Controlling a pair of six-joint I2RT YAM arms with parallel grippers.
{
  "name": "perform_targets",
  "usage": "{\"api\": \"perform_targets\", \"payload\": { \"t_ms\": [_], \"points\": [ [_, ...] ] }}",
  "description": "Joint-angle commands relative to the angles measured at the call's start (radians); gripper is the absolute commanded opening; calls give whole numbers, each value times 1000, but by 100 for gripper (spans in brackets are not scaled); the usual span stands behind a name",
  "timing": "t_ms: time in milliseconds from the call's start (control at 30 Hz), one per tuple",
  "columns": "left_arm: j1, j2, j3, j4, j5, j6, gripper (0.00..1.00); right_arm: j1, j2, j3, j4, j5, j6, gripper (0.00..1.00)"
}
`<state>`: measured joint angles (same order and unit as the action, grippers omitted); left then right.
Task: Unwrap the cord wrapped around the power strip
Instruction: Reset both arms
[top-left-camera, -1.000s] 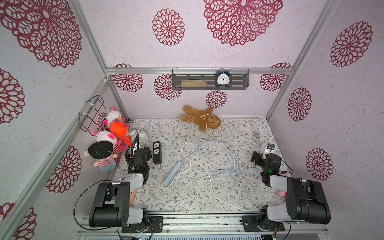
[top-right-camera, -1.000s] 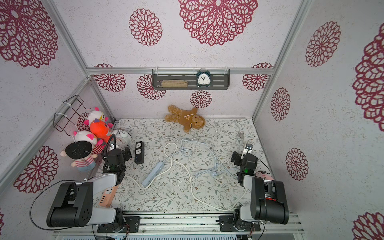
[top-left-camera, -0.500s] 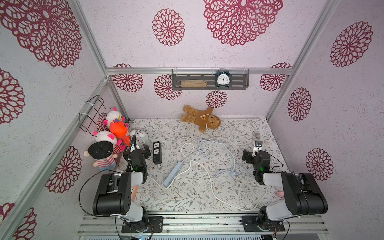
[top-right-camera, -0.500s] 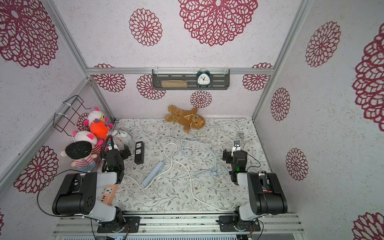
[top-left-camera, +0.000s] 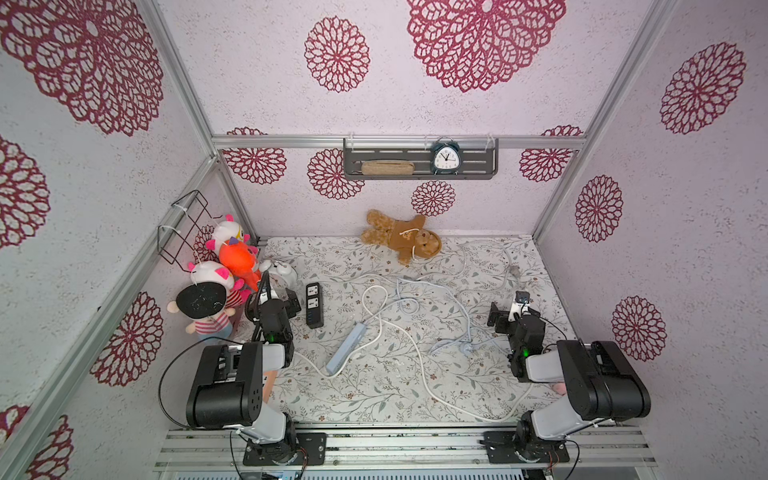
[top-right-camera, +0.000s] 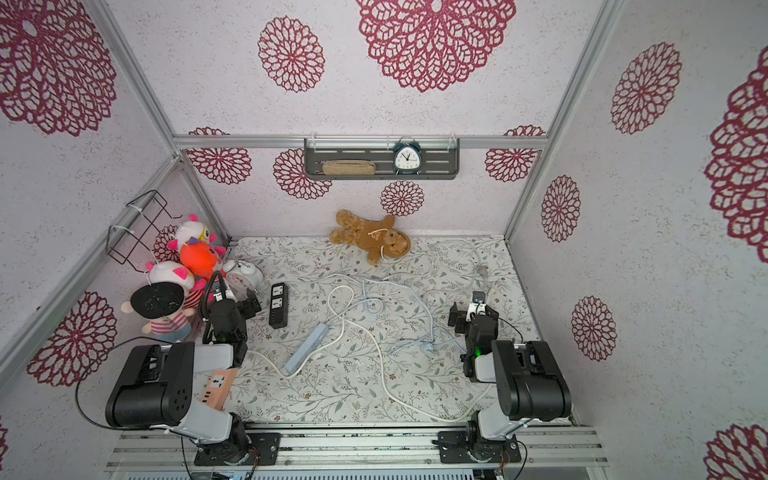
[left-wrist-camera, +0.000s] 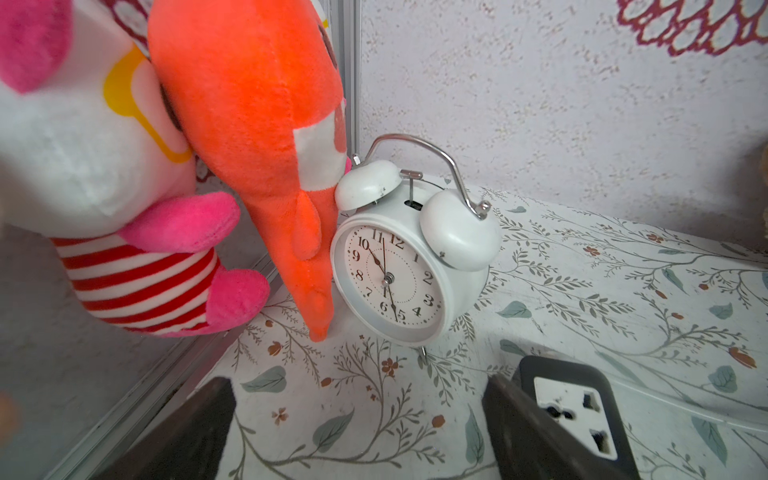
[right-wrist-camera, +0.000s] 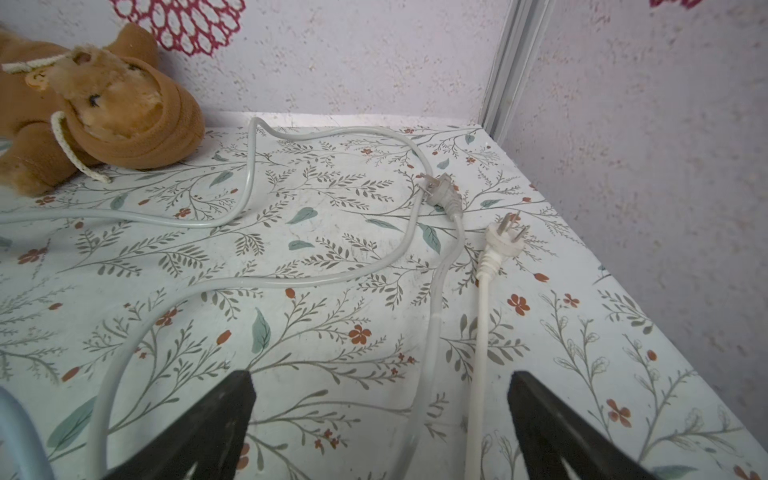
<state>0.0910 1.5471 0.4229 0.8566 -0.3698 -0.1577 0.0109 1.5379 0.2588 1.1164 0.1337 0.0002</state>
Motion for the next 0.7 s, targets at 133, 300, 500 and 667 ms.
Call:
{"api": "perform_targets", "payload": {
  "t_ms": [133,300,500,667],
  "points": [
    [7,6,-5,29,12,0,97,3,-6,2,61,-7,6,99],
    [7,7,-7,30,12,0,97,0,-5,4,57,-11,6,99],
    [6,6,-7,30,13,0,97,2,-5,5,57,-9,5,99],
    [7,5,-7,30,12,0,97,23,-4,0,69,33,-7,99]
  ]
}}
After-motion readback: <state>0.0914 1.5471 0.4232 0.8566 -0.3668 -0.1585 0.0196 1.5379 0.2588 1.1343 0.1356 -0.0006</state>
